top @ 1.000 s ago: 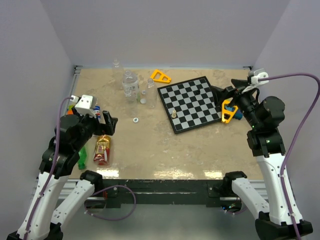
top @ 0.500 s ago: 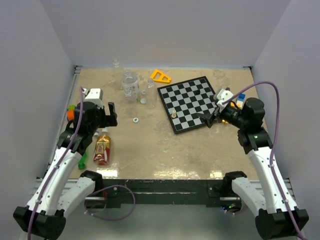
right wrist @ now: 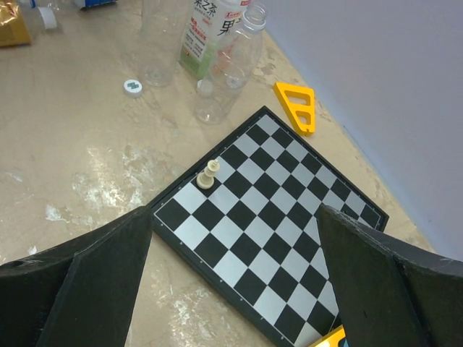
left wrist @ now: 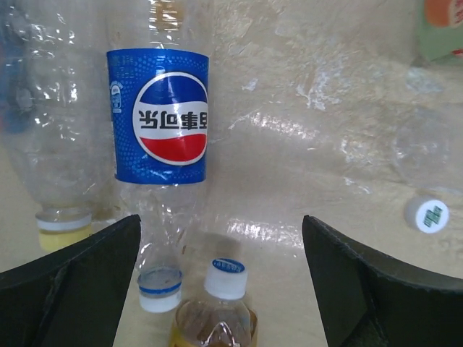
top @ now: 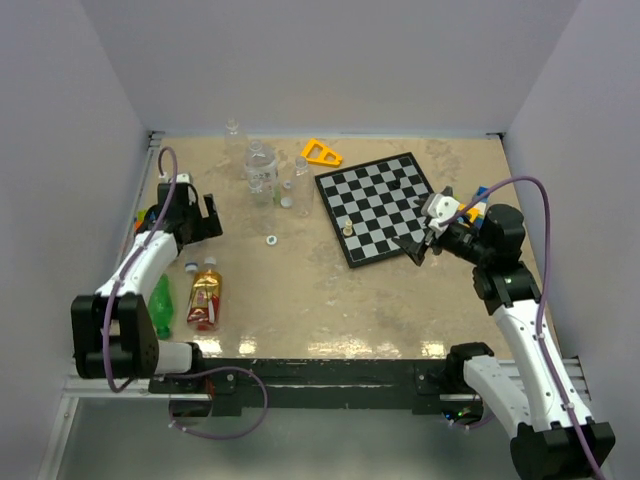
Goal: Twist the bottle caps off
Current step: Pick up the plastic bottle from the corner of the board.
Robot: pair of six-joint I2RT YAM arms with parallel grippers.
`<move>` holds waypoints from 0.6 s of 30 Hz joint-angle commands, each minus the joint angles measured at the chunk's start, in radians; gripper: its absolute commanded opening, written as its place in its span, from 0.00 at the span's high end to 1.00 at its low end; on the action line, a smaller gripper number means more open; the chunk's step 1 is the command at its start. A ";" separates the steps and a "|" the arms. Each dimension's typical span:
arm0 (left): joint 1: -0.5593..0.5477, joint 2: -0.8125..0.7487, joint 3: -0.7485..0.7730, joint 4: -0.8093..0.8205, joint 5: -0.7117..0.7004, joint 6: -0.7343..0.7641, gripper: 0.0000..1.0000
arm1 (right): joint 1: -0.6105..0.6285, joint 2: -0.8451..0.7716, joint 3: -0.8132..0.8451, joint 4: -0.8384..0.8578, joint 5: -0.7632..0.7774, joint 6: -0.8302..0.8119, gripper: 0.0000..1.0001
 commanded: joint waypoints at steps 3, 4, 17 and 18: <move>0.005 0.185 0.160 0.029 -0.093 0.013 0.03 | -0.003 -0.027 0.008 0.030 -0.031 -0.020 0.02; 0.007 0.205 0.173 0.024 -0.110 0.014 0.04 | -0.005 -0.027 0.010 0.030 -0.028 -0.020 0.02; 0.008 0.381 0.247 -0.006 -0.133 0.009 0.08 | -0.003 -0.029 0.002 0.033 -0.013 -0.022 0.02; 0.007 0.395 0.250 -0.008 -0.129 0.008 0.09 | -0.005 -0.031 0.002 0.031 -0.013 -0.022 0.02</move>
